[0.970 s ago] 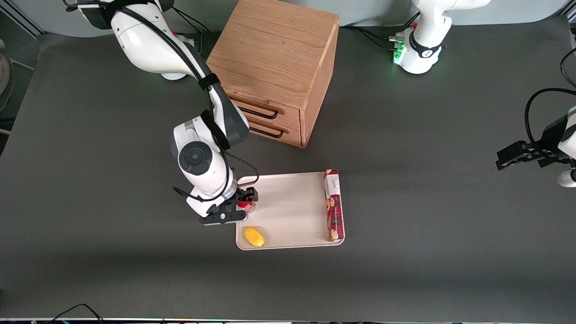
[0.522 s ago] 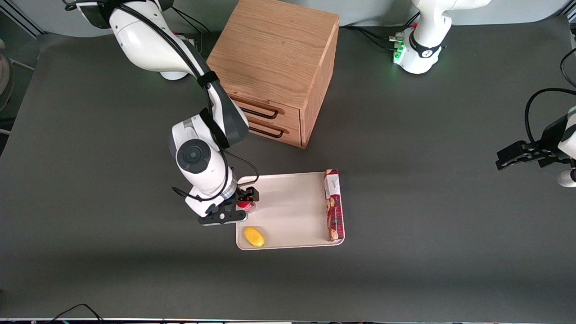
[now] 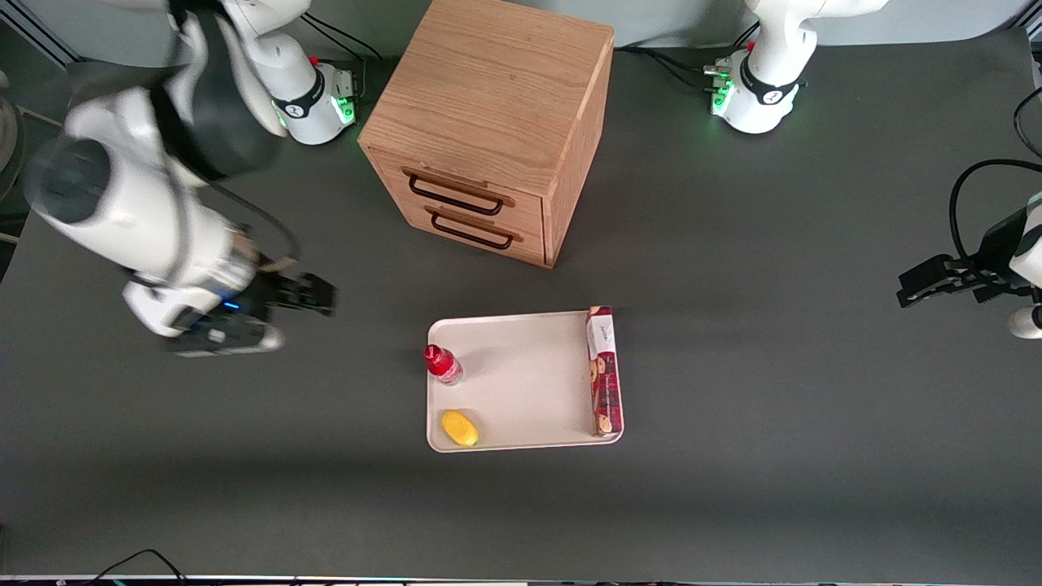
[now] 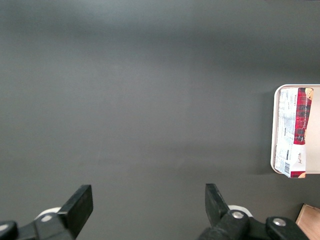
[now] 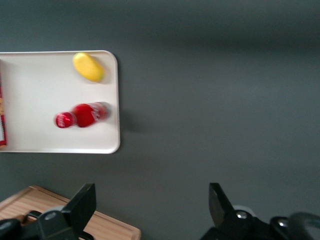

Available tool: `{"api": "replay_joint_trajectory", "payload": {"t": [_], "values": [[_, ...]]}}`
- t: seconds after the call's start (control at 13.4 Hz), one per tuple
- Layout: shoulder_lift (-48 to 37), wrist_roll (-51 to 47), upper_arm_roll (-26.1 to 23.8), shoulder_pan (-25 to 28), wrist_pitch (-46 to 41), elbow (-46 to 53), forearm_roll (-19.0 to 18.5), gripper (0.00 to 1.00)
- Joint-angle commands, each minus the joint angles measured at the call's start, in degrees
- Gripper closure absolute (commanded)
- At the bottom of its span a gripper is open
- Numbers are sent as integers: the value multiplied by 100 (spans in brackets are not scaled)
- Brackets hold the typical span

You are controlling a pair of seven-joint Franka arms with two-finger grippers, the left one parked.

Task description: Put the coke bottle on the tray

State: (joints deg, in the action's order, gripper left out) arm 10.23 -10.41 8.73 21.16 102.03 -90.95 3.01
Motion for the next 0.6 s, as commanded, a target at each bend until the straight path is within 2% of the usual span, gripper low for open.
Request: {"api": "replay_joint_trajectory", "payload": {"t": [0.0,0.15,0.52], "values": [[-820,232,-827,-1240,116,-985,-468,0],[-1040,206,-1031,-1998,63,-1275,-442,0],[-1103,830,-777,-2511,-139,-1268,-442,0]]}}
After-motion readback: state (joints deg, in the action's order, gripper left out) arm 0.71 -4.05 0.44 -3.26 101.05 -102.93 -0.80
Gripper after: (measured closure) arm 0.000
